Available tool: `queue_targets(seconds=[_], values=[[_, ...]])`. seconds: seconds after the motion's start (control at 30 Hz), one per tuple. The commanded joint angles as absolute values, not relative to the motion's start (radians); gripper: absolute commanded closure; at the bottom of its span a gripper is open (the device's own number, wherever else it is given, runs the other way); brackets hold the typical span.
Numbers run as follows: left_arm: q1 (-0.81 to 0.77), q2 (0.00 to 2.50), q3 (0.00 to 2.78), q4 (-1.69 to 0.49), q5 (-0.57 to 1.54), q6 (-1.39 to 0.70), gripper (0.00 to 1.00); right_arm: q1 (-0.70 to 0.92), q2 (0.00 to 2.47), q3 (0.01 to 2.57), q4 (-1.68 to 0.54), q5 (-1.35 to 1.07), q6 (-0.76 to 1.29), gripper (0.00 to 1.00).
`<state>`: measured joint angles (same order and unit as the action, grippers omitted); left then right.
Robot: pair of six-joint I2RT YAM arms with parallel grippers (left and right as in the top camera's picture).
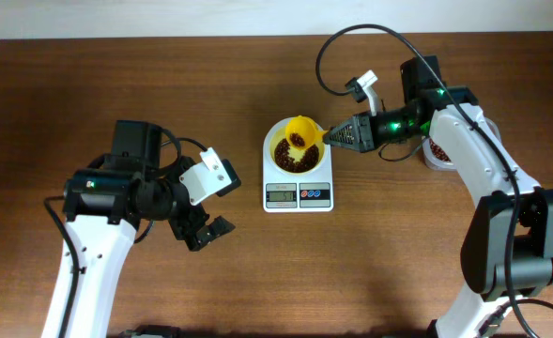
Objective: Scoop item into bowl and weigh 50g on scale
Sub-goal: 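Move the empty scoop right to the clear bean tub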
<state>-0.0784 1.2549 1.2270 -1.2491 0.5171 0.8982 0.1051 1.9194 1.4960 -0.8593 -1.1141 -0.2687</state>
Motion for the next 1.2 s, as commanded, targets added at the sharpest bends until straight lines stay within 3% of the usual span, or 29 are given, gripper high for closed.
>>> queue_targets(seconds=[0.0, 0.33, 0.53, 0.63, 0.83, 0.97, 1.17], values=[[-0.082, 1.251, 1.24, -1.25, 0.535, 0.914, 0.01, 0.102, 1.918, 1.516, -0.837, -1.148, -0.276, 0.96], [-0.082, 1.251, 1.24, -1.25, 0.535, 0.914, 0.01, 0.089, 1.918, 1.516, -0.722, -1.151, -0.265, 0.96], [-0.082, 1.251, 1.24, -1.25, 0.535, 0.914, 0.01, -0.094, 1.918, 1.516, -0.74, -1.331, -0.183, 0.96], [-0.082, 1.251, 1.24, -1.25, 0.535, 0.914, 0.01, -0.223, 1.918, 1.516, -0.775, -1.234, -0.187, 0.96], [-0.082, 1.251, 1.24, -1.25, 0.535, 0.914, 0.01, -0.498, 1.916, 1.516, -1.047, -1.114, -0.465, 0.96], [-0.082, 1.251, 1.24, -1.25, 0.535, 0.914, 0.01, -0.614, 1.9, 1.523, -1.056, -0.945, -0.483, 0.96], [-0.082, 1.251, 1.24, -1.25, 0.535, 0.914, 0.01, -0.566, 1.84, 1.524, -0.941, -0.613, -0.482, 0.96]])
